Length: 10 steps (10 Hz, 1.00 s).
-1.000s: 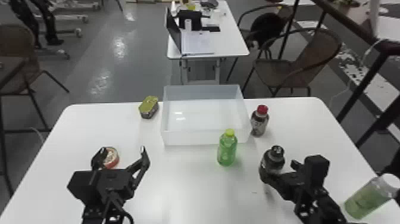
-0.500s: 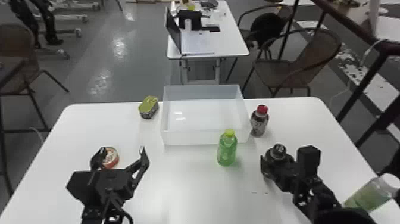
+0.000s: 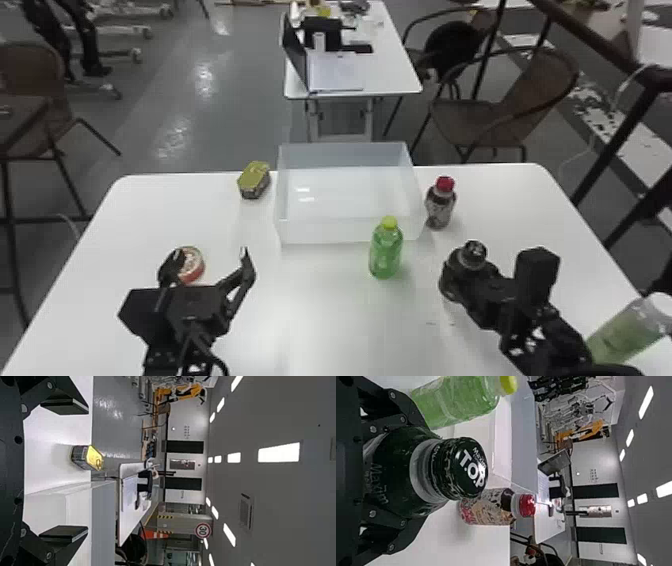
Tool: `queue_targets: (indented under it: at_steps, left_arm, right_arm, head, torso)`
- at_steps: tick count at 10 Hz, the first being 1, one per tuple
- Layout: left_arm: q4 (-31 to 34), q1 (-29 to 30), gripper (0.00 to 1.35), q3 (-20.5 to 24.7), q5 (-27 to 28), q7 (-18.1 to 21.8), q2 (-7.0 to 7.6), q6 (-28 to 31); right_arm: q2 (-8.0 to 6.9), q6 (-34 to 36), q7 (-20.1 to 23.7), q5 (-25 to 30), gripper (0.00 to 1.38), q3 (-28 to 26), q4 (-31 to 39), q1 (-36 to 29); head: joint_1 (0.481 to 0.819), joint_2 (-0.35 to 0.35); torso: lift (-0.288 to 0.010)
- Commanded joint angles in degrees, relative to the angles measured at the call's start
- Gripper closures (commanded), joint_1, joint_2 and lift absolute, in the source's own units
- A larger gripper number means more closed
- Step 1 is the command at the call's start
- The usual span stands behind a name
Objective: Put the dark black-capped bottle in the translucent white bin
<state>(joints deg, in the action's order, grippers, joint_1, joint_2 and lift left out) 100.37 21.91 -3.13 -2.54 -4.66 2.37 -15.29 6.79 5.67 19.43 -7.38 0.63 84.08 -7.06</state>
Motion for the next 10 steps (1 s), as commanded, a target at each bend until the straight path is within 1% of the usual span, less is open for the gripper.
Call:
queue_targets:
  at_steps: [1,2,3,4,5,6,8,9,10]
  left_arm:
    - [0.0,0.24,0.23,0.14,-0.1,0.0,-0.08,-0.01]
    - [0.0,0.33,0.23,0.14,-0.1,0.0,-0.26,-0.01]
    - [0.0,0.24,0.23,0.05,-0.01,0.0,-0.26,0.17]
    - [-0.09,0.15,0.23,-0.12,-0.01,0.0,-0.17,0.35]
    - [-0.17,-0.02,0.23,-0.21,-0.01,0.0,-0.17,0.43]
    - [-0.53,-0.55,0.23,-0.65,-0.01,0.0,-0.08,0.7]
    - [-0.88,-1.08,0.23,-1.09,-0.01,0.0,-0.17,0.79]
    - [-0.96,-1.43,0.23,-1.26,-0.1,0.0,-0.08,0.87]
    - [-1.32,-1.78,0.23,-1.53,-0.1,0.0,0.01,0.87]
  right_arm:
    - [0.33,5.67,-0.01,-2.64,0.72,-0.89,9.96,-3.31]
    - [0.24,10.33,-0.01,-3.61,0.72,-1.6,15.58,-3.31]
    - [0.06,14.55,-0.01,-4.49,0.71,-2.3,19.45,-1.55]
    - [0.06,17.36,-0.01,-6.68,0.71,-2.74,21.21,1.17]
    - [0.77,17.45,-0.01,-8.62,0.71,-2.83,20.51,3.63]
    - [2.09,16.57,-0.01,-10.38,0.71,-2.12,18.22,6.45]
    - [4.81,10.5,-0.8,-12.13,0.71,1.92,9.96,12.95]
    - [5.34,6.99,-1.41,-12.49,0.71,4.12,4.51,16.38]
    - [4.99,3.3,-1.68,-12.49,0.71,5.79,-1.55,19.63]
  head:
    - [0.695,0.029]
    - [0.695,0.034]
    - [0.695,0.037]
    - [0.695,0.038]
    - [0.695,0.038]
    - [0.695,0.037]
    - [0.695,0.031]
    - [0.695,0.029]
    - [0.695,0.029]
  torso:
    - [-0.037]
    - [-0.037]
    - [-0.037]
    - [-0.037]
    - [-0.037]
    - [-0.037]
    - [-0.037]
    - [-0.037]
    - [-0.037]
